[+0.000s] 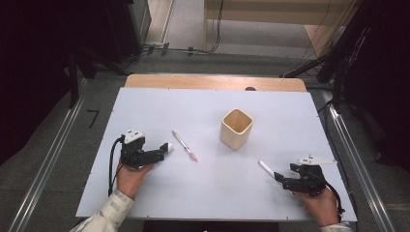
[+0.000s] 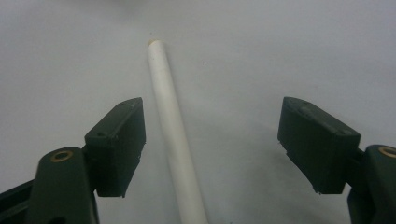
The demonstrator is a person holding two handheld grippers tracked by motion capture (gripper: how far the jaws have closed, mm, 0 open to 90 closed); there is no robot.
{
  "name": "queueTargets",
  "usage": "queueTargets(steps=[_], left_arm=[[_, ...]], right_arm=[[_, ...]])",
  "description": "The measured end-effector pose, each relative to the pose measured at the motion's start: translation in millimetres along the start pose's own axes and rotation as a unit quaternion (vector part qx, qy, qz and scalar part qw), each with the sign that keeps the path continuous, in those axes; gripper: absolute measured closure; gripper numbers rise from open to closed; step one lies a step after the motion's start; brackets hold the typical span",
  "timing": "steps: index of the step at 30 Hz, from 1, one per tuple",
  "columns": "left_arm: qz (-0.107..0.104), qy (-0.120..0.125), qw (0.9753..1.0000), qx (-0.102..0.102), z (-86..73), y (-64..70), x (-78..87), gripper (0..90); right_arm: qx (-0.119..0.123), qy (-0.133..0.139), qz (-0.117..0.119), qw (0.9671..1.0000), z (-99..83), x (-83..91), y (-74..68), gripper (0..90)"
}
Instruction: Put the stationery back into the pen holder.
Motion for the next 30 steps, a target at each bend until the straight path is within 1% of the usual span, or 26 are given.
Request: queueTargets(steps=[10,17,27,29,30], left_arm=[[0.000,-0.001,1.0000,0.000,0.0,-0.4,-0.1,10.4],[0.000,0.000,1.0000,0.000,0.2,0.1,0.3,10.4],[0.000,-0.002,1.0000,0.000,-0.3,0.5,-0.3,10.4],[0.000,-0.002,1.0000,0.000,-0.3,0.2,-0.3,10.4],[0.000,-0.001,1.0000,0.001,-0.2,-0.2,-0.3,10.4]], right_arm=[[0.015,-0.009,-0.003,0.9998,-5.8,0.9,-6.4,26.8],[0.016,-0.015,-0.005,0.9997,-11.8,3.8,-8.7,29.3],[0.017,-0.020,-0.010,0.9996,-19.5,8.0,-7.1,32.1],[0.016,-0.021,-0.011,0.9996,-20.5,8.6,-7.6,34.0],[0.019,-0.021,-0.012,0.9995,-20.9,8.8,-7.6,34.9]])
Point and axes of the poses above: each handheld gripper's, and its own axes: x roughly backward along the jaws, z roughly out of its top, y roughly to its right, the point moved 6 cm from there along -x, roughly forward along the jaws, and after that the axes turned 5 degrees about x, right-handed, at the moved point
